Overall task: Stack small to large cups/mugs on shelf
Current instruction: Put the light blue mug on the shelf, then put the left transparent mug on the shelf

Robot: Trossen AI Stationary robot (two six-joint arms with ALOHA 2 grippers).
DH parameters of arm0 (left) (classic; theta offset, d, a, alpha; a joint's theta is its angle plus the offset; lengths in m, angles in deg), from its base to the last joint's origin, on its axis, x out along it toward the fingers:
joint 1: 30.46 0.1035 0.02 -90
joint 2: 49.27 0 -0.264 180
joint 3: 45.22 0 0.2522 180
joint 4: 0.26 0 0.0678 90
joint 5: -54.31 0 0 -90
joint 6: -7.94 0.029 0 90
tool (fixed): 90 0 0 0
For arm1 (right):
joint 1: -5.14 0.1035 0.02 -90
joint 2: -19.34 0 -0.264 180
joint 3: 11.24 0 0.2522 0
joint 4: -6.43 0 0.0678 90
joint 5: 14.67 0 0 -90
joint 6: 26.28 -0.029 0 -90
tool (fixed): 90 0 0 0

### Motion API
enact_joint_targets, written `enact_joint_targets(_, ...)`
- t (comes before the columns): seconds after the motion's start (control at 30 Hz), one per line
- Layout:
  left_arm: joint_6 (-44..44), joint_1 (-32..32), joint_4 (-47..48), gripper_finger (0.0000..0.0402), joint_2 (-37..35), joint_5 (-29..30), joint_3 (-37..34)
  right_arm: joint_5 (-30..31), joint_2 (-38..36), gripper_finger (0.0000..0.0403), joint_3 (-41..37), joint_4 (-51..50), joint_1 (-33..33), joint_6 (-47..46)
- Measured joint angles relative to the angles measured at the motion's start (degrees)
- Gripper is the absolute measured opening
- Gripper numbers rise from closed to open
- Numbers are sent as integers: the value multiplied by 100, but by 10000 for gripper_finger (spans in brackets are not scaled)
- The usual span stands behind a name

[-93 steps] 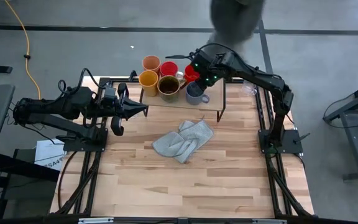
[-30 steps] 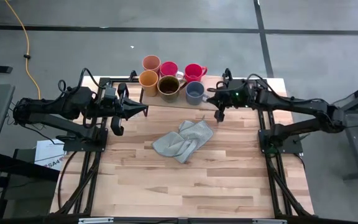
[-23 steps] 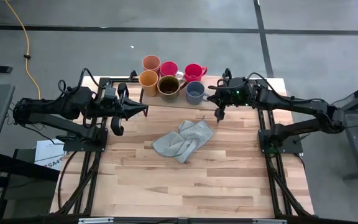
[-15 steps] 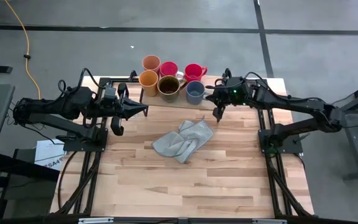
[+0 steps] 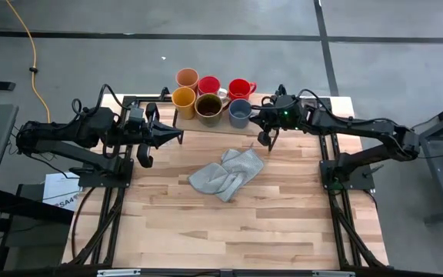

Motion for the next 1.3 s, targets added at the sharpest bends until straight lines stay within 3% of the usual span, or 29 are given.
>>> enact_joint_targets(0.3,1,1,0,1,0,0,-1,-268,-183,0,0,-113,119,-305)
enact_joint_targets(0.6,0,2,4,1,0,105,0,-463,-1496,0,0,-622,773,-1360)
enact_joint_targets(0.87,0,2,3,1,0,149,0,-481,-2374,0,0,508,1486,-1497)
enact_joint_targets(1.3,-2,2,-2,1,-12,149,-1,-501,-2413,0,4,964,1828,-1202)
